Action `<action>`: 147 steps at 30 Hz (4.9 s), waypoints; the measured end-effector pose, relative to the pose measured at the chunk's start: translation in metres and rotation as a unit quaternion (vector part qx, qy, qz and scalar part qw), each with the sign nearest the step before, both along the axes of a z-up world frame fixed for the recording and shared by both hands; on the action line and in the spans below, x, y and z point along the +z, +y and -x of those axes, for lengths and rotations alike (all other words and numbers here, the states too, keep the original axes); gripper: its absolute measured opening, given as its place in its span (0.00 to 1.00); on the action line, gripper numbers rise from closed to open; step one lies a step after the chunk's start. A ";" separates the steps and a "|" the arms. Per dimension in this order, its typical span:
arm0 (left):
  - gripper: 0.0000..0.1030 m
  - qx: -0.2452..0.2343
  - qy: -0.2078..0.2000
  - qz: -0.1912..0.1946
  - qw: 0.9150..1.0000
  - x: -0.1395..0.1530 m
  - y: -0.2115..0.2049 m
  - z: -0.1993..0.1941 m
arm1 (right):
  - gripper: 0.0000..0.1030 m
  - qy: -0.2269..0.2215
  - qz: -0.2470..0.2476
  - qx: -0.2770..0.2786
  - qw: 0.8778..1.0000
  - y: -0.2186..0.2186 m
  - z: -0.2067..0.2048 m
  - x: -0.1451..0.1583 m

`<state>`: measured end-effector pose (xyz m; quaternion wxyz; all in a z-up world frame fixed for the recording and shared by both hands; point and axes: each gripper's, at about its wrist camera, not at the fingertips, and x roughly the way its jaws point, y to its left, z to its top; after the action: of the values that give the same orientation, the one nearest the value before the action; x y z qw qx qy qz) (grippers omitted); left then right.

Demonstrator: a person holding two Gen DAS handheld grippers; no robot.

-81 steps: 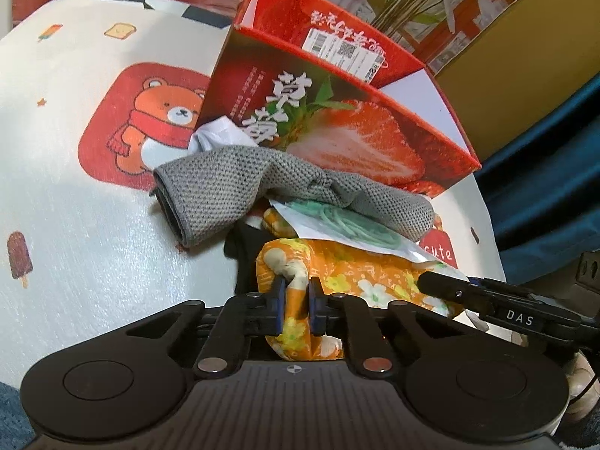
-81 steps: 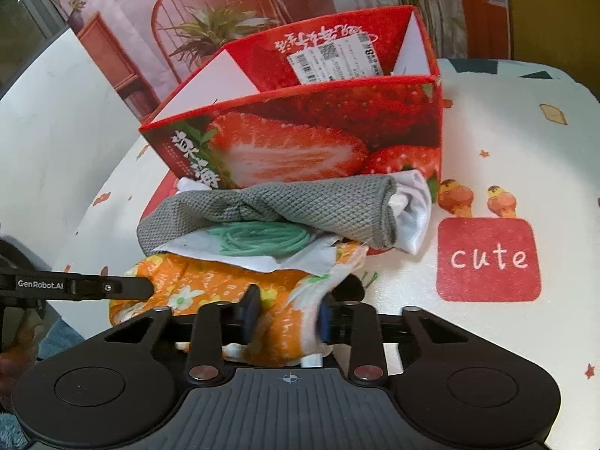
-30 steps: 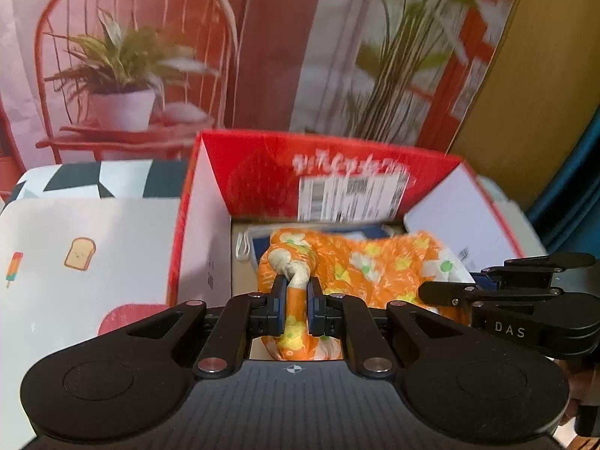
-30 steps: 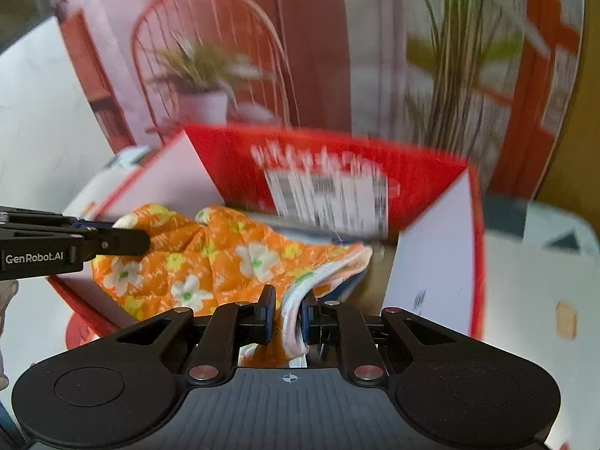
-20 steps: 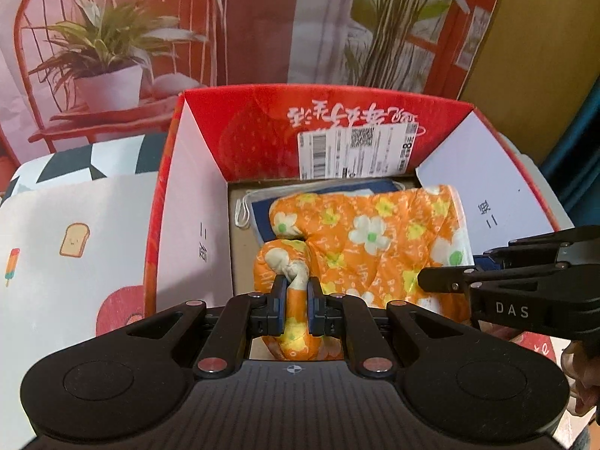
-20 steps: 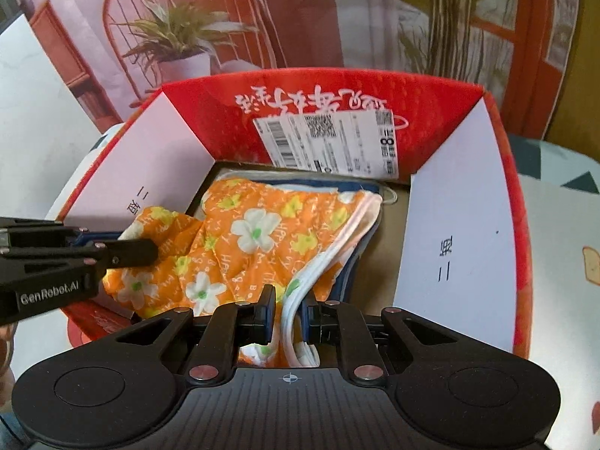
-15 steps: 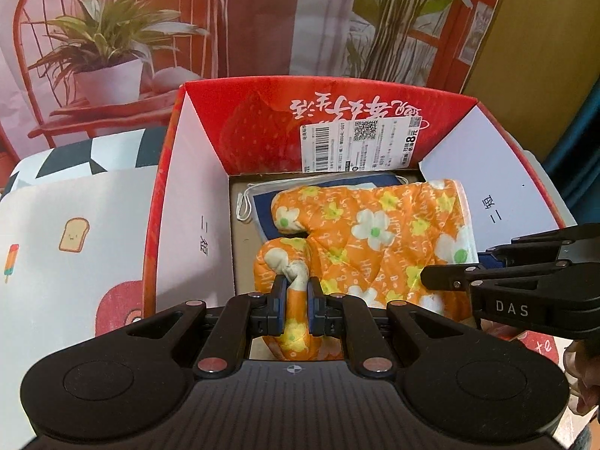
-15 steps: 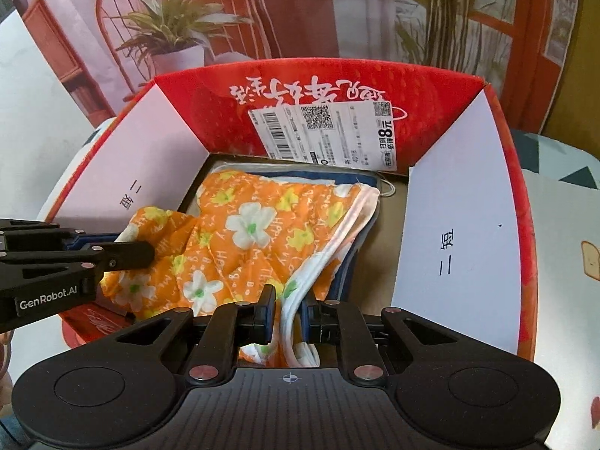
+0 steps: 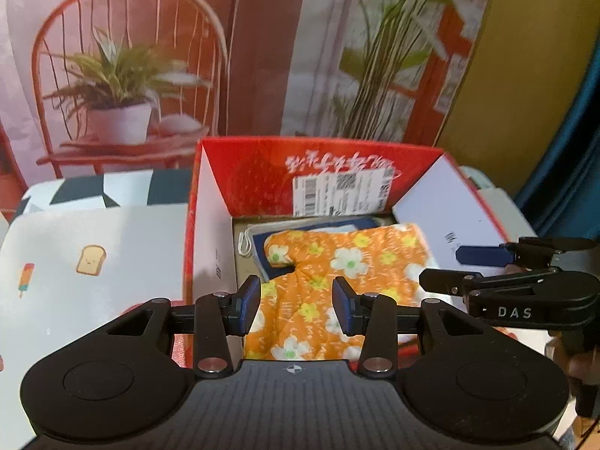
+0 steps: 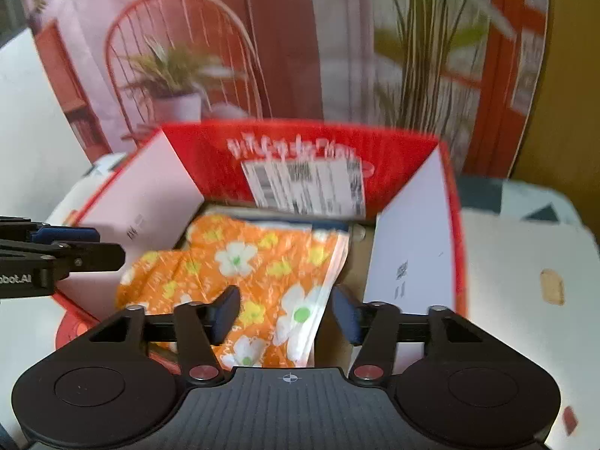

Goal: Organize soft objects
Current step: 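Open both tools to release the orange cloth in the box, withdraw, then move both tools down to the black eye mask on the table, then close both tools on the black eye mask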

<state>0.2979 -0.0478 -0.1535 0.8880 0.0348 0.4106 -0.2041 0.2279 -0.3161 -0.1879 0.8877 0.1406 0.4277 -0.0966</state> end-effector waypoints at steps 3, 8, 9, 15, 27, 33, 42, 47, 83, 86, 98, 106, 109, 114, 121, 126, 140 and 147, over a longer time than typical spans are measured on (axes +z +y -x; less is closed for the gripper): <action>0.43 -0.002 -0.018 0.005 1.000 0.011 0.009 0.019 | 0.60 -0.031 0.005 0.010 0.999 0.004 0.018 0.016; 0.43 -0.002 -0.024 0.023 0.999 0.019 0.029 0.056 | 0.70 -0.070 0.009 0.025 0.997 0.016 0.054 0.041; 0.43 -0.002 -0.021 0.026 0.999 0.017 0.032 0.063 | 0.70 -0.077 0.008 0.026 0.997 0.018 0.062 0.045; 0.43 -0.011 0.021 0.038 0.999 -0.007 0.044 0.106 | 0.69 -0.089 -0.021 0.032 0.995 0.035 0.101 0.048; 0.45 -0.009 0.113 0.050 0.992 -0.068 0.056 0.155 | 0.69 0.001 -0.082 0.023 0.996 0.077 0.164 -0.006; 0.54 -0.006 0.116 0.061 0.991 -0.077 0.059 0.167 | 0.69 0.028 -0.091 0.020 0.995 0.092 0.188 -0.017; 0.61 -0.002 0.112 0.053 0.992 -0.088 0.054 0.175 | 0.77 0.074 -0.088 0.007 0.993 0.100 0.200 -0.036; 0.61 0.005 0.109 0.049 0.993 -0.091 0.055 0.175 | 0.75 0.101 -0.079 0.029 0.991 0.112 0.193 -0.053; 0.61 0.061 0.078 0.083 0.992 -0.088 0.078 0.184 | 0.76 0.057 -0.021 0.046 0.997 0.117 0.176 -0.068; 0.61 0.059 0.081 0.087 0.991 -0.089 0.078 0.186 | 0.76 0.053 -0.022 0.045 0.997 0.116 0.177 -0.068; 0.63 0.053 0.093 0.053 0.993 -0.108 0.066 0.185 | 0.73 0.044 -0.030 0.029 0.998 0.113 0.185 -0.064; 0.64 0.046 0.090 0.040 0.994 -0.110 0.060 0.187 | 0.68 -0.001 -0.047 0.011 0.999 0.104 0.205 -0.042; 0.65 0.045 0.089 0.039 0.994 -0.111 0.060 0.188 | 0.68 0.010 -0.057 -0.003 0.998 0.100 0.204 -0.048; 0.65 0.046 0.089 0.039 0.994 -0.112 0.059 0.187 | 0.68 0.021 -0.075 -0.022 0.997 0.094 0.208 -0.053; 0.66 0.042 0.086 0.031 0.995 -0.113 0.056 0.189 | 0.68 0.036 -0.099 -0.026 0.994 0.097 0.213 -0.060; 0.67 0.041 0.086 0.032 0.995 -0.113 0.055 0.189 | 0.68 0.022 -0.123 -0.021 0.992 0.097 0.210 -0.065; 0.69 0.039 0.084 0.029 0.995 -0.114 0.055 0.190 | 0.38 -0.044 -0.105 -0.017 0.993 0.102 0.224 -0.036; 0.69 0.044 0.089 0.042 0.994 -0.113 0.060 0.190 | 0.17 -0.059 -0.096 -0.027 0.993 0.099 0.228 -0.031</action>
<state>0.1078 0.0124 -0.2668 0.8569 -0.0386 0.4799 -0.1843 0.0000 -0.2171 -0.2184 0.8910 0.2418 0.3777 -0.0702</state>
